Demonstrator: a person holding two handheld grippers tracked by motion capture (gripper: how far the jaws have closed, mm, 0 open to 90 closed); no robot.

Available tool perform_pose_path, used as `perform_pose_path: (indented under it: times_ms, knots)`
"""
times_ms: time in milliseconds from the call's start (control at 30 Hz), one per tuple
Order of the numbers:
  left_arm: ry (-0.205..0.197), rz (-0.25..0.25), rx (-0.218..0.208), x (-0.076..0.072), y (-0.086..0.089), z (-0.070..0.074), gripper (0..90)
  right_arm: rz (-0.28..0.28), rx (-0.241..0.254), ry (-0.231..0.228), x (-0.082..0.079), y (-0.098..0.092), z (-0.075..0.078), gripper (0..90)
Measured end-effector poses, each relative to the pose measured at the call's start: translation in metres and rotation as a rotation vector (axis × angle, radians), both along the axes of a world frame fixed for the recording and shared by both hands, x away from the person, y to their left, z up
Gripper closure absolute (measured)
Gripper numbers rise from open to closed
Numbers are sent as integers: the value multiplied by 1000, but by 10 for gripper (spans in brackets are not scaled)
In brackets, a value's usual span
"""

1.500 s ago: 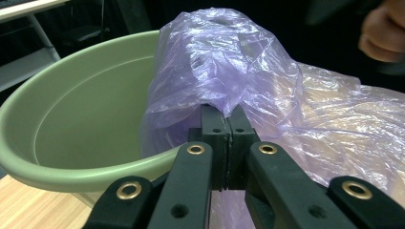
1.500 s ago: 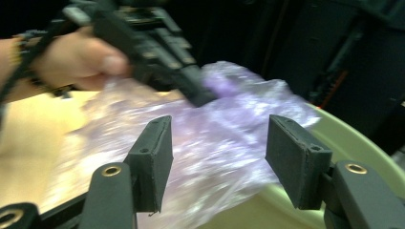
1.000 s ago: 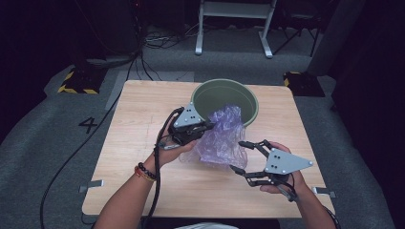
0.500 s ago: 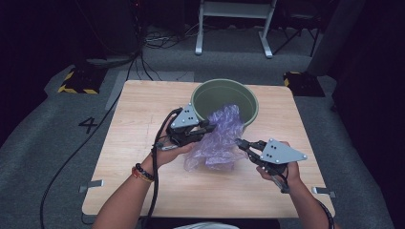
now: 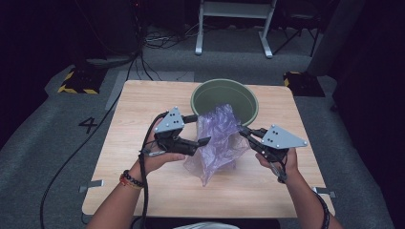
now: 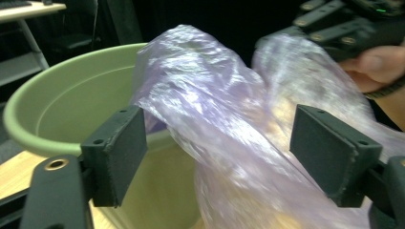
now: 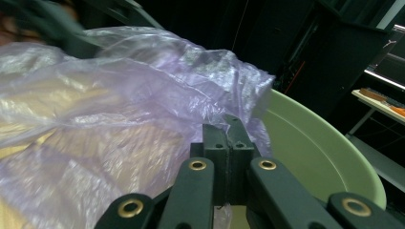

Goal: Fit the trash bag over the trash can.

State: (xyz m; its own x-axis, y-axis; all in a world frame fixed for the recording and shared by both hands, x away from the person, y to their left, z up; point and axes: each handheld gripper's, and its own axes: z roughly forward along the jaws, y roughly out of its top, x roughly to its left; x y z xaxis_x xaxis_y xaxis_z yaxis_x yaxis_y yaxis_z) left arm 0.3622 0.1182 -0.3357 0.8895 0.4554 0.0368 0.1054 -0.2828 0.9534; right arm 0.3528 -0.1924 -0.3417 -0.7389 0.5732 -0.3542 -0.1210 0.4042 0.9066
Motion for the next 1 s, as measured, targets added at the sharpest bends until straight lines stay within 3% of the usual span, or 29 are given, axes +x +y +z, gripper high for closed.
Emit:
perform_pose_path:
  times_ms: [133,233,300,467,633,733,900,1000]
  knots:
    - [-24,-3,6,-14,8,4,172,-17,-11,4,6,4,1,900]
    - [-15,-16,-13,-22,12,6,173,-24,-14,9,9,8,2,900]
    - [-21,-22,2,-29,9,5,171,-27,-22,10,11,10,2,900]
    - [-20,-50,52,-44,-4,-1,160,-36,-29,20,17,14,0,900]
    - [29,-82,75,-52,-21,-6,160,-53,-32,21,20,14,2,900]
    - [24,-93,74,-58,-31,-8,159,-74,-49,18,21,15,4,900]
    - [25,-81,115,-63,-48,-14,159,-90,-48,17,21,15,9,900]
    - [8,-88,104,-67,-52,-13,160,-97,-49,15,20,15,10,900]
